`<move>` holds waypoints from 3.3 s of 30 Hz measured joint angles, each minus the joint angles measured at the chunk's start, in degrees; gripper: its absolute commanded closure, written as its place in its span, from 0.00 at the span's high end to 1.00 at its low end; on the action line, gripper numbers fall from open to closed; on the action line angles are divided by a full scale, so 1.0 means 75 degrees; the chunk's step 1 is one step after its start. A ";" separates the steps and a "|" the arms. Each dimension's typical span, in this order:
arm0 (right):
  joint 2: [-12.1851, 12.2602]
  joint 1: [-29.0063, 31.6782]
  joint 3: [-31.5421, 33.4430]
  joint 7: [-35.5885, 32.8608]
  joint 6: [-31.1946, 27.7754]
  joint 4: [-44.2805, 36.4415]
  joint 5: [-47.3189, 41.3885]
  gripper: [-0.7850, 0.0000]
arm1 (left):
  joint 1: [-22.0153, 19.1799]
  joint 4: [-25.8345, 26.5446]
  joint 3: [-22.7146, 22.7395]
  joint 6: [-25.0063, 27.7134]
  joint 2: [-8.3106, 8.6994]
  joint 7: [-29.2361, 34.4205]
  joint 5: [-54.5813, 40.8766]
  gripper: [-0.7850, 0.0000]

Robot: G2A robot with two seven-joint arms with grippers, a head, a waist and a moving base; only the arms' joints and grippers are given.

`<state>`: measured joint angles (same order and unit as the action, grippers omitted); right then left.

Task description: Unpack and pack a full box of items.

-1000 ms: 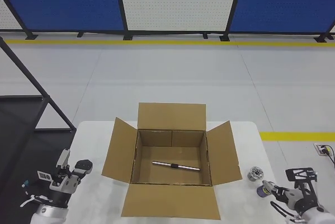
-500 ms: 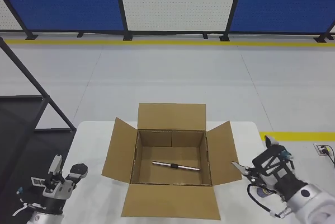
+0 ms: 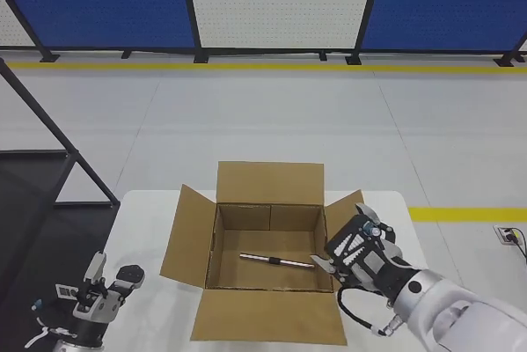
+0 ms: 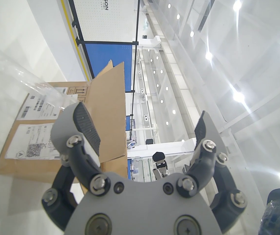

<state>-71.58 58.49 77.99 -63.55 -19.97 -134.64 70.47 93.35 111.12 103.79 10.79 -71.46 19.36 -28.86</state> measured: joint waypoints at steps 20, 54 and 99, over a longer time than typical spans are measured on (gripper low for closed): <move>-0.0365 -0.2767 -0.2978 -0.1158 -0.0356 0.2295 0.0006 1.00 | 0.0233 0.0118 0.0028 -0.0011 0.0001 0.0179 -0.0016 1.00; -0.1717 -0.6016 -0.5780 -0.1492 0.0915 0.7946 -0.1952 1.00 | 0.0350 0.0116 0.0229 -0.0117 -0.0019 0.0189 -0.0553 1.00; -0.4226 -0.7340 -0.7444 0.0680 -0.1524 1.5804 -0.3427 0.40 | 0.0594 0.0169 0.0274 -0.0017 -0.0037 0.0479 -0.0464 1.00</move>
<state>-103.27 3.44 22.16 -58.44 -31.41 -16.11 44.76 97.81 112.39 105.85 10.67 -71.75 22.96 -32.34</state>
